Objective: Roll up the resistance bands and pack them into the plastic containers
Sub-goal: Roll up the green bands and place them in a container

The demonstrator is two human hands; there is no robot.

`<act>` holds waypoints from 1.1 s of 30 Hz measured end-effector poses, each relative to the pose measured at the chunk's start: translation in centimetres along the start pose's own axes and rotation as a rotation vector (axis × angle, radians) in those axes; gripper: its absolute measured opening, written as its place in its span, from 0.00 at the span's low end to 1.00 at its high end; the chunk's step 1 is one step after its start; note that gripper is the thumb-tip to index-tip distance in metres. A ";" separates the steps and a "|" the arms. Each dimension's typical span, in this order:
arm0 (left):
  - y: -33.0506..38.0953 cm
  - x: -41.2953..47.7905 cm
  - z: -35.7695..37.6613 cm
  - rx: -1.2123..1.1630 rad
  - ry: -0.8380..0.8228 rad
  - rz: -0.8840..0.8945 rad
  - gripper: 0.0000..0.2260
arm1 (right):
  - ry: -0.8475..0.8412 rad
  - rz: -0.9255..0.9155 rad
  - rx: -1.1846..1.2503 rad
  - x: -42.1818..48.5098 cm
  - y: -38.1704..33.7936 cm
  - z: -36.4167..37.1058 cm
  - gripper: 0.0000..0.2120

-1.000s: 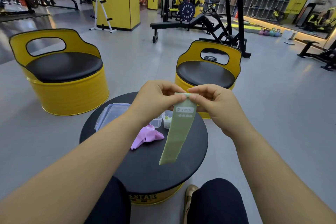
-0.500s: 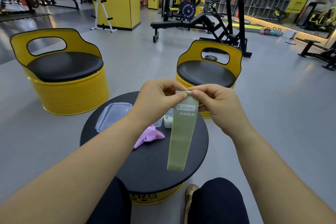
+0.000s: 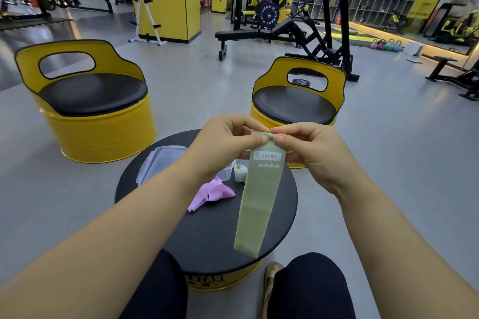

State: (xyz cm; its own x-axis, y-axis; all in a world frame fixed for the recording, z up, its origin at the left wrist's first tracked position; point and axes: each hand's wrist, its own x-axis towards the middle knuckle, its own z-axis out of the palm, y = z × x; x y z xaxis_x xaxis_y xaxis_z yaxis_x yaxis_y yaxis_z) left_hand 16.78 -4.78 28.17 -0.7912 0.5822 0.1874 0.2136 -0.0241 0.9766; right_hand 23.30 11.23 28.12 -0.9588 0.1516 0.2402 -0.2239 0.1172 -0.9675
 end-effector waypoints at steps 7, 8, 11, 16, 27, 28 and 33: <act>0.0 0.1 -0.2 -0.031 -0.027 -0.049 0.07 | 0.016 -0.008 -0.022 0.1 0.1 0.0 0.06; 0.0 0.2 -0.3 -0.035 -0.026 -0.056 0.07 | 0.020 -0.012 -0.031 0.1 0.1 0.0 0.06; 0.0 0.1 -0.3 -0.045 -0.014 -0.075 0.06 | 0.043 -0.034 -0.079 0.1 0.2 0.1 0.06; 0.3 0.1 -0.1 -0.023 0.021 -0.069 0.03 | 0.071 -0.068 -0.123 0.2 0.4 0.2 0.06; -0.3 0.1 0.1 0.025 0.123 -0.009 0.05 | 0.056 -0.050 -0.128 0.1 1.0 0.3 0.06; -0.3 0.1 0.1 0.027 0.127 -0.004 0.05 | 0.050 -0.038 -0.124 0.0 1.0 0.2 0.09; -0.2 0.0 0.1 0.019 0.128 0.013 0.07 | 0.065 -0.021 -0.130 0.0 1.0 0.6 0.05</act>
State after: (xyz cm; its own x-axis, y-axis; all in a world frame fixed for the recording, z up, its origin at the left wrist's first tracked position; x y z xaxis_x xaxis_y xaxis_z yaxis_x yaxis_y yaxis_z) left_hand 16.77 -4.68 28.00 -0.8544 0.4737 0.2135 0.2347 -0.0147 0.9720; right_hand 22.93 10.75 27.12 -0.9399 0.2100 0.2691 -0.2155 0.2462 -0.9449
